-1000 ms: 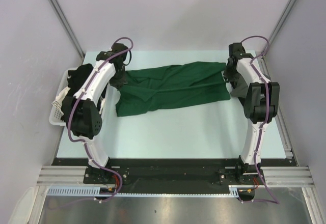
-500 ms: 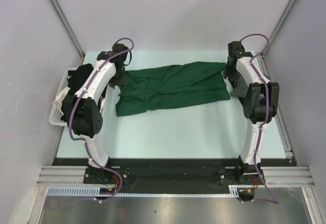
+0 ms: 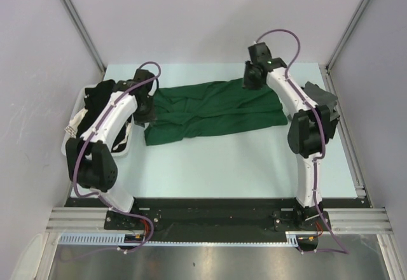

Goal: Fold and stack the t-shirts

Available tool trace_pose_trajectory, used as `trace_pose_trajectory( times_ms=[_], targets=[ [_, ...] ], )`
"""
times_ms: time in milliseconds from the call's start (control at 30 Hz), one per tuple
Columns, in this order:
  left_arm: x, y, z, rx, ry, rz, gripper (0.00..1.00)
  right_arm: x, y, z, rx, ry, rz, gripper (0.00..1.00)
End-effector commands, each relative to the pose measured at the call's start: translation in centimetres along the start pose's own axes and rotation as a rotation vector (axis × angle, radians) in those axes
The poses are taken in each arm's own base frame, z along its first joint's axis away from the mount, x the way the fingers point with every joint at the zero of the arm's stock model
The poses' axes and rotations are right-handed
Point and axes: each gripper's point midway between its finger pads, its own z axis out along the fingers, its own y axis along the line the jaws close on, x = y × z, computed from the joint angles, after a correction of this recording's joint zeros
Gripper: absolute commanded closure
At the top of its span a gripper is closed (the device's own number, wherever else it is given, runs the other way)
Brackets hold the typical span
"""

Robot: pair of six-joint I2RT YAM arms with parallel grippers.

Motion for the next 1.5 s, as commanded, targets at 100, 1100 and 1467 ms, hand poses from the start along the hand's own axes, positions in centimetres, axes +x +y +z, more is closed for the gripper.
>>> trace_pose_trajectory(
  times_ms=[100, 1100, 1467],
  targets=[
    [3.3, -0.4, -2.8, 0.126, -0.04, -0.088, 0.64, 1.3, 10.3, 0.2, -0.223, 0.026, -0.043, 0.67],
    [8.1, 0.5, -4.5, 0.167, -0.013, -0.136, 0.63, 13.4, 25.3, -0.5, -0.627, 0.283, -0.13, 0.61],
    [9.0, 0.8, -4.9, 0.168, -0.006, -0.136, 0.63, 16.8, 26.2, -0.5, -0.636, 0.345, -0.145, 0.59]
  ],
)
